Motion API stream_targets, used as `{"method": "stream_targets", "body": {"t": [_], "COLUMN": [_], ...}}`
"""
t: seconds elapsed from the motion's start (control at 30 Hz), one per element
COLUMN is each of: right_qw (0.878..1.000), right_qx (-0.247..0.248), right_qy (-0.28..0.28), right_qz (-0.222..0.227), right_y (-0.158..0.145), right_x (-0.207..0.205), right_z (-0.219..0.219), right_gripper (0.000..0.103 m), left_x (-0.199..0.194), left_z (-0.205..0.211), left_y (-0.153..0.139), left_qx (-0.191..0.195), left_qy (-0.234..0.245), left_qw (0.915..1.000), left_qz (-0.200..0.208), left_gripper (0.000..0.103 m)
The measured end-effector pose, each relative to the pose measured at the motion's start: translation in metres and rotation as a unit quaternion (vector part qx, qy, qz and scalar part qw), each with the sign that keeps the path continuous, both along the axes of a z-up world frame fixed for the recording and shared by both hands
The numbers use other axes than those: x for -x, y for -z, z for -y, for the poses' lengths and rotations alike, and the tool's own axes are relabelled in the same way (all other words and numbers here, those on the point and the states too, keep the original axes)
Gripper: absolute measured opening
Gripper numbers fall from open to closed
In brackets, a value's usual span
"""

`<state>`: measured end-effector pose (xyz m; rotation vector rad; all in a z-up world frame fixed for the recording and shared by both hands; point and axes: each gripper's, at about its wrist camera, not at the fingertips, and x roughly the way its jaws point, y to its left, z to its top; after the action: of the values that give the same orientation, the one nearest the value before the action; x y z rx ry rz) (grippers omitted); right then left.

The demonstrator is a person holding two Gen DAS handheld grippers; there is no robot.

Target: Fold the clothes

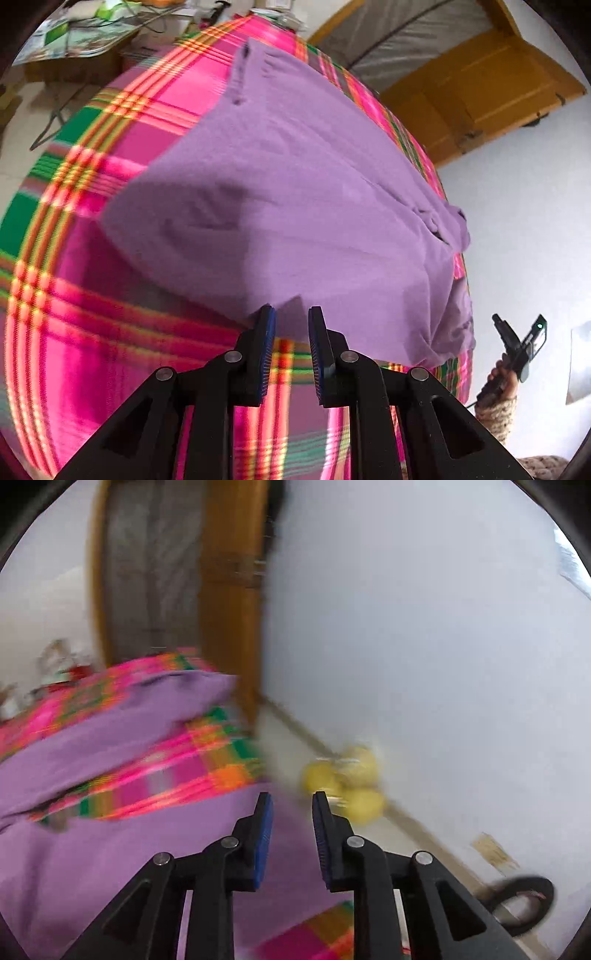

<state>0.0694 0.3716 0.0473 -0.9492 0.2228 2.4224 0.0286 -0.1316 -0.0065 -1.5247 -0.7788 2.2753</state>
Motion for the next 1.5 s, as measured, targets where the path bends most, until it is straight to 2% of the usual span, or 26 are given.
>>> {"method": "stream_targets", "body": {"t": [0.1,0.17,0.27,0.4,0.63,0.83,0.93,1.03,1.13,1.23,1.33,1.43,1.47,1.5], "right_qw": [0.993,0.980,0.950,0.899,0.823,0.773,0.755,0.746,0.736,0.740,0.745,0.750,0.751,0.753], "right_qx": [0.020,0.036,0.055,0.069,0.092,0.088,0.076,0.068,0.038,-0.007,-0.007,-0.004,0.003,0.011], "right_qy": [-0.117,-0.196,-0.306,-0.430,-0.556,-0.620,-0.643,-0.654,-0.669,-0.667,-0.661,-0.657,-0.656,-0.653], "right_qz": [-0.003,0.001,0.017,0.045,0.078,0.099,0.104,0.102,0.092,0.086,0.084,0.075,0.074,0.074], "right_y": [-0.002,-0.001,0.007,0.021,0.036,0.048,0.052,0.055,0.056,0.060,0.060,0.060,0.060,0.059], "right_x": [0.019,0.034,0.050,0.064,0.070,0.056,0.049,0.049,0.046,0.040,0.041,0.041,0.042,0.044], "right_z": [0.051,0.089,0.149,0.227,0.335,0.405,0.429,0.448,0.465,0.476,0.478,0.474,0.472,0.469], "right_gripper": [0.022,0.022,0.023,0.023,0.032,0.036,0.042,0.046,0.047,0.047,0.045,0.025,0.011,0.003], "left_x": [-0.004,-0.007,-0.014,-0.019,-0.018,-0.002,0.007,0.012,0.013,0.017,0.020,0.022,0.023,0.025], "left_z": [0.008,0.014,0.032,0.049,0.077,0.090,0.094,0.096,0.099,0.102,0.105,0.109,0.111,0.111], "left_y": [0.000,0.000,0.001,0.002,-0.007,-0.006,-0.004,-0.004,-0.003,-0.002,-0.001,-0.003,-0.003,-0.003], "left_qx": [0.003,0.005,0.000,-0.010,-0.007,-0.011,-0.011,-0.014,-0.014,-0.019,-0.022,-0.026,-0.028,-0.029], "left_qy": [-0.013,-0.023,-0.040,-0.069,-0.118,-0.142,-0.143,-0.141,-0.143,-0.145,-0.146,-0.150,-0.152,-0.153], "left_qw": [0.9999,0.9997,0.9992,0.9975,0.9930,0.9898,0.9896,0.9899,0.9896,0.9893,0.9890,0.9883,0.9879,0.9878], "left_qz": [-0.001,0.000,0.001,0.002,-0.006,-0.003,0.000,0.001,-0.002,0.003,0.006,0.005,0.005,0.005], "left_gripper": [0.019,0.019,0.019,0.019,0.023,0.025,0.025,0.025,0.025,0.026,0.031,0.031,0.031,0.031]}}
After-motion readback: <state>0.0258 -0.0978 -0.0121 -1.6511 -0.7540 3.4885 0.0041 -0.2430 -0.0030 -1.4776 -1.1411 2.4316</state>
